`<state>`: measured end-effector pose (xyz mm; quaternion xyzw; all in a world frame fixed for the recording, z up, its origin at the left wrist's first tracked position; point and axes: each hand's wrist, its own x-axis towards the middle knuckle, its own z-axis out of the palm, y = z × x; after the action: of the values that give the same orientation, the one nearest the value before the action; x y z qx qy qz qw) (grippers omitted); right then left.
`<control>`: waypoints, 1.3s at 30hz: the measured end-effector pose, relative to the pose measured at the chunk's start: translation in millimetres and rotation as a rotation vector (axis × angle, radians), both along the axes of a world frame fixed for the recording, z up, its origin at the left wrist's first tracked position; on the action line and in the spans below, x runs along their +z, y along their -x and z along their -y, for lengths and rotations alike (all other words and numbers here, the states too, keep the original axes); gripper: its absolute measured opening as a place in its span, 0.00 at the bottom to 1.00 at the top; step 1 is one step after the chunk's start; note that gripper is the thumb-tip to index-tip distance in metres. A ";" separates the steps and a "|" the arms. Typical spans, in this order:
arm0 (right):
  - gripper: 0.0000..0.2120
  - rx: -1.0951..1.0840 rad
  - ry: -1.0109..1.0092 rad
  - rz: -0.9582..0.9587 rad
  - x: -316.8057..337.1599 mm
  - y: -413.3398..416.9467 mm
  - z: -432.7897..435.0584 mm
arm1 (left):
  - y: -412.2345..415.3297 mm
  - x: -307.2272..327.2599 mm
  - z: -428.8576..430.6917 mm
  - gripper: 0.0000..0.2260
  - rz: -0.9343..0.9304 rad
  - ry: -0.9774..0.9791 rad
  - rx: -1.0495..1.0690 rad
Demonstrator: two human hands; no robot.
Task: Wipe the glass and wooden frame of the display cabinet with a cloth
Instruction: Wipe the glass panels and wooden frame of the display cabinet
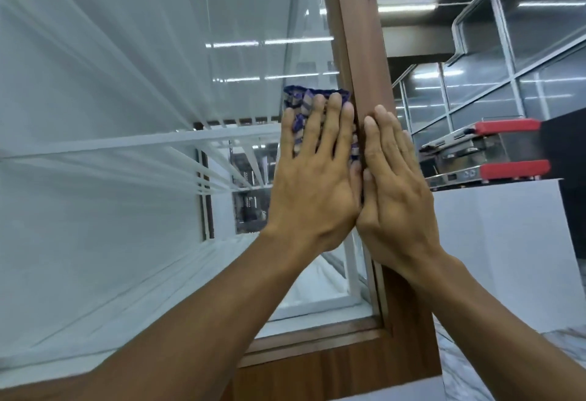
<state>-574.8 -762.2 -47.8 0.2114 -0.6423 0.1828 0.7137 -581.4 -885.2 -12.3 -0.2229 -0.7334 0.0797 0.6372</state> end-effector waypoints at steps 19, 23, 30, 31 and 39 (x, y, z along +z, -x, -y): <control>0.30 -0.156 -0.194 0.076 -9.5 -1.0 133.6 | -20.5 -45.1 163.3 0.31 -0.056 0.019 0.046; 0.30 -0.108 -0.233 0.071 -1.6 -5.1 192.4 | -25.1 -42.2 224.5 0.31 -0.059 -0.017 0.074; 0.31 -0.241 -0.297 0.127 -0.6 -4.6 255.2 | -32.5 -40.4 312.1 0.31 -0.031 -0.181 0.112; 0.32 -0.246 -0.290 0.126 0.3 -4.6 257.2 | -33.5 -41.4 321.7 0.31 -0.041 -0.205 0.126; 0.30 -0.243 -0.409 0.083 -34.1 -3.9 218.5 | -30.0 -102.6 284.8 0.32 -0.020 -0.301 0.069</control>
<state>-570.9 -980.7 -81.9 0.2651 -0.7153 -0.0301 0.6459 -551.4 -1169.9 -114.9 -0.0988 -0.7380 -0.0073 0.6675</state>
